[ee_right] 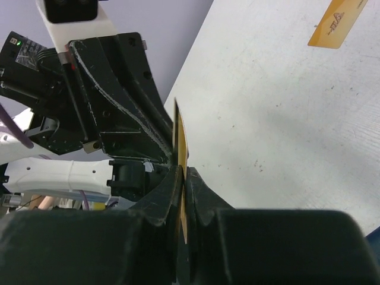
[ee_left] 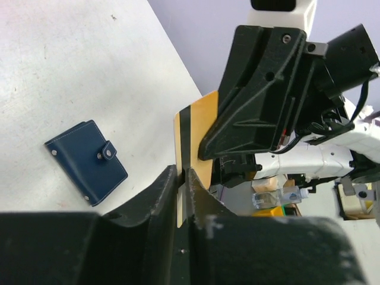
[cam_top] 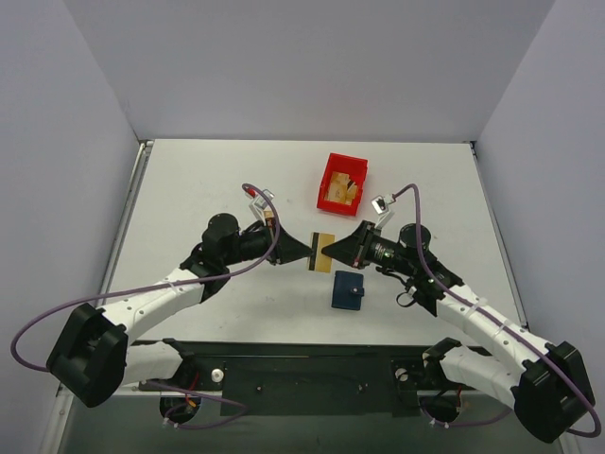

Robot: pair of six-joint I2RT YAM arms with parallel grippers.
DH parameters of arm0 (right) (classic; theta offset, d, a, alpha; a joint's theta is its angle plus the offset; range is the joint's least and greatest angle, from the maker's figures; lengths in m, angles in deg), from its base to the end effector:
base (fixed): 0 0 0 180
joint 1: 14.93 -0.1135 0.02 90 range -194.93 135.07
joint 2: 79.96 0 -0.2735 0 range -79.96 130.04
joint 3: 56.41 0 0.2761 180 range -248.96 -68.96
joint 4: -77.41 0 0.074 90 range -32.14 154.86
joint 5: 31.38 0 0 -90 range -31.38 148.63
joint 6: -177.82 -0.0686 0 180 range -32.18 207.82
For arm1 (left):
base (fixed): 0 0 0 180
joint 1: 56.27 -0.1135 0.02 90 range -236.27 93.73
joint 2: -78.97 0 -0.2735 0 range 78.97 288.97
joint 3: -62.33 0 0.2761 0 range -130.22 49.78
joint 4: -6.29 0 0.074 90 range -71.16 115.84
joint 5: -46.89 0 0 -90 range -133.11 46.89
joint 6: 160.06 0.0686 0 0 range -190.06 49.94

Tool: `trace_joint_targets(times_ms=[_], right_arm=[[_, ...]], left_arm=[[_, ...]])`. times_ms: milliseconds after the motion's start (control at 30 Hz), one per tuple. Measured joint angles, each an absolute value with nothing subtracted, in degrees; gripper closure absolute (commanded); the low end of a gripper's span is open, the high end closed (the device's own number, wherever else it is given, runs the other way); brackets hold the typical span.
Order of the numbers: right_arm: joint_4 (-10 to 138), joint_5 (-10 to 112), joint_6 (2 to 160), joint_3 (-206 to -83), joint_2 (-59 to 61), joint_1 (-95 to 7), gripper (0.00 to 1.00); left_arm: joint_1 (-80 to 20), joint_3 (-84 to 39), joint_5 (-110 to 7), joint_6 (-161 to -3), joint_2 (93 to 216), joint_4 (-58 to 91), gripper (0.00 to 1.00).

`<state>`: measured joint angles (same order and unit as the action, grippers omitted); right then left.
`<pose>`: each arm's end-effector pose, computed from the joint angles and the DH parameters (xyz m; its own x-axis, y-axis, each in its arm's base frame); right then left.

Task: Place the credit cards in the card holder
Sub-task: Pick up the credit card from the center of the board, then open the card holder at the center of the board.

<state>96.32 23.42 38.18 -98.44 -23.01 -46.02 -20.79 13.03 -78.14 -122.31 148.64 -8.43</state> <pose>0.2085 0.1719 0.2807 -0.6582 0.3302 -0.6766 -0.6376 0.2335 0.7342 0.2323 -0.2139 0.2610 -0.7927 -0.2301 -0.5646 0.5124 0.2504 -0.8214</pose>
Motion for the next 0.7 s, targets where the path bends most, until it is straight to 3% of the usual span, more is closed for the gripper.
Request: trace_joint_targets(times_ms=[100,267,500,700], right_arm=[[95.68,23.86,38.39,-98.44,-23.43,-46.11,1.0],[86.48,28.19,40.4,-99.66,-24.91,-46.07,1.0],[63.6,41.54,44.38,-109.39,-25.48,-46.02,1.0],[51.6,47.73,44.82,-115.38,-19.21,-46.09,1.0]], left_arm=[[-20.81,12.92,-77.48,-122.13,149.12,-7.84,0.49],[-20.88,11.23,-76.33,-121.41,149.21,-6.11,0.3],[-21.07,10.12,-69.77,-115.58,149.16,1.69,0.3],[-20.31,10.18,-62.82,-109.35,149.91,8.49,0.42]])
